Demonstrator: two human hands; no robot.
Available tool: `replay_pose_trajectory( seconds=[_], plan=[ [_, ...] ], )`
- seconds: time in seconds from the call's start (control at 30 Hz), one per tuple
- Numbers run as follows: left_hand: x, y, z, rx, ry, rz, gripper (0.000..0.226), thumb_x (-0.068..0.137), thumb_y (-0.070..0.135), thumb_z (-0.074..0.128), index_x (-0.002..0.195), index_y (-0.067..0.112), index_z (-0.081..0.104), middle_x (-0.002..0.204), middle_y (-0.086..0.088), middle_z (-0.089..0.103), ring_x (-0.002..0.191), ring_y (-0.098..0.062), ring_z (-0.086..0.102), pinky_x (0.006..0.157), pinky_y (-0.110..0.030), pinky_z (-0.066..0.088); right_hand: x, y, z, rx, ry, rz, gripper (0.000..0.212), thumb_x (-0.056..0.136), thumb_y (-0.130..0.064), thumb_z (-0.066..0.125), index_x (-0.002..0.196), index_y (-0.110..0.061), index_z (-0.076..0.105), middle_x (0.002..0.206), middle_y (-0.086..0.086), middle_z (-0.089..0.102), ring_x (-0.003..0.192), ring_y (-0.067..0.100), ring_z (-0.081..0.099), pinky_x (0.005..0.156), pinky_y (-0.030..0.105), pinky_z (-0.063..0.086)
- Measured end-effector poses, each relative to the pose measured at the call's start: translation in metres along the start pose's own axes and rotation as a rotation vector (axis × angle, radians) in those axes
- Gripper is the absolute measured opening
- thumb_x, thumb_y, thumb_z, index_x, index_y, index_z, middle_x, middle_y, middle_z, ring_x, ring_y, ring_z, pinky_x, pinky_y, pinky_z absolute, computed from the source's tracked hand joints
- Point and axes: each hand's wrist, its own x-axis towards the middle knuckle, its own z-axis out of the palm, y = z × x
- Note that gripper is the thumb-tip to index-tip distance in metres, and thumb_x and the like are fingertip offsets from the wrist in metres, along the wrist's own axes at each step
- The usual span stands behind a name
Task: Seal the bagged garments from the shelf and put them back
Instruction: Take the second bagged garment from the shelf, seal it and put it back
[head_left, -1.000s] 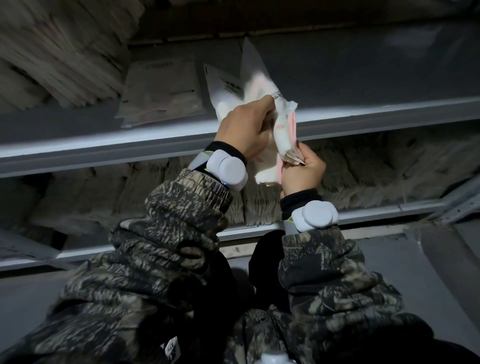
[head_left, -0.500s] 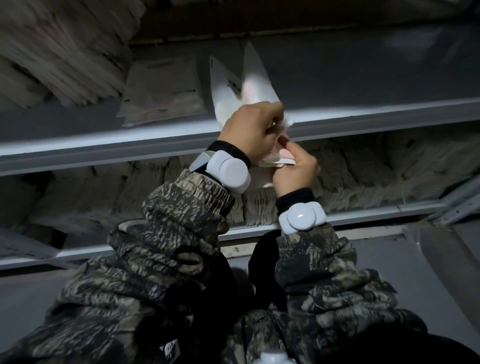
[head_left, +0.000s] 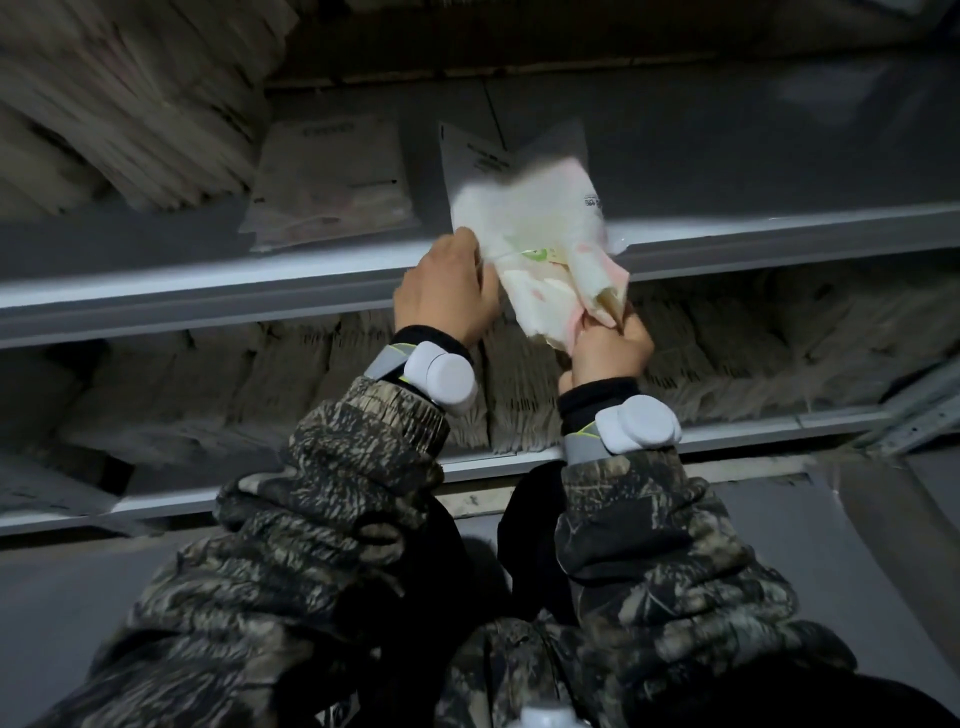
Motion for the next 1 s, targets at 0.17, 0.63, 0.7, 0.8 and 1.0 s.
replay_pose_trajectory(
  seconds=[0.17,0.63,0.7,0.8,1.0],
  plan=[
    [-0.020,0.010,-0.002,-0.028,-0.043,0.048,0.016,0.091,0.027,0.045,0.083,0.016,0.036,0.086,-0.015,0.059,0.072,-0.036,0.052,0.056,-0.037,0.032,0.002,0.005,0.008,0.032,0.018,0.082,0.022,0.086,0.005,0.053,0.088,-0.014,0.065,0.080,0.001,0.066,0.085,0.021,0.065,0.086,0.038,0.055],
    [-0.033,-0.002,-0.020,-0.153,0.206,0.041,0.012,0.087,0.025,0.053,0.085,0.013,0.054,0.076,-0.004,0.062,0.068,-0.031,0.056,0.058,-0.037,0.045,-0.013,0.013,0.004,-0.334,-0.260,-0.290,0.041,0.086,0.014,0.051,0.124,0.001,0.060,0.106,0.005,0.066,0.086,0.001,0.064,0.084,0.013,0.053],
    [-0.031,0.001,-0.021,-0.134,0.194,0.088,0.012,0.087,0.025,0.051,0.086,0.013,0.053,0.078,-0.005,0.063,0.069,-0.032,0.057,0.060,-0.039,0.048,-0.013,0.015,0.001,-0.504,-0.306,-0.428,0.049,0.081,0.010,0.054,0.125,-0.010,0.062,0.110,0.004,0.070,0.096,0.012,0.066,0.093,0.027,0.054],
    [-0.031,0.008,-0.020,-0.140,0.140,0.167,0.021,0.082,0.032,0.041,0.084,0.013,0.051,0.077,-0.006,0.060,0.067,-0.033,0.055,0.058,-0.040,0.047,-0.015,0.015,0.001,-0.726,-0.305,-0.577,0.051,0.079,0.007,0.056,0.124,-0.017,0.063,0.107,0.009,0.072,0.098,0.020,0.066,0.089,0.021,0.051],
    [-0.039,0.004,-0.016,-0.227,0.076,0.282,0.024,0.073,0.032,0.038,0.079,0.012,0.050,0.072,-0.006,0.057,0.066,-0.032,0.053,0.056,-0.041,0.046,-0.009,0.005,0.007,-0.951,-0.368,-0.635,0.025,0.079,0.001,0.057,0.102,-0.005,0.065,0.101,0.016,0.069,0.094,0.030,0.064,0.073,0.016,0.038]
  ],
)
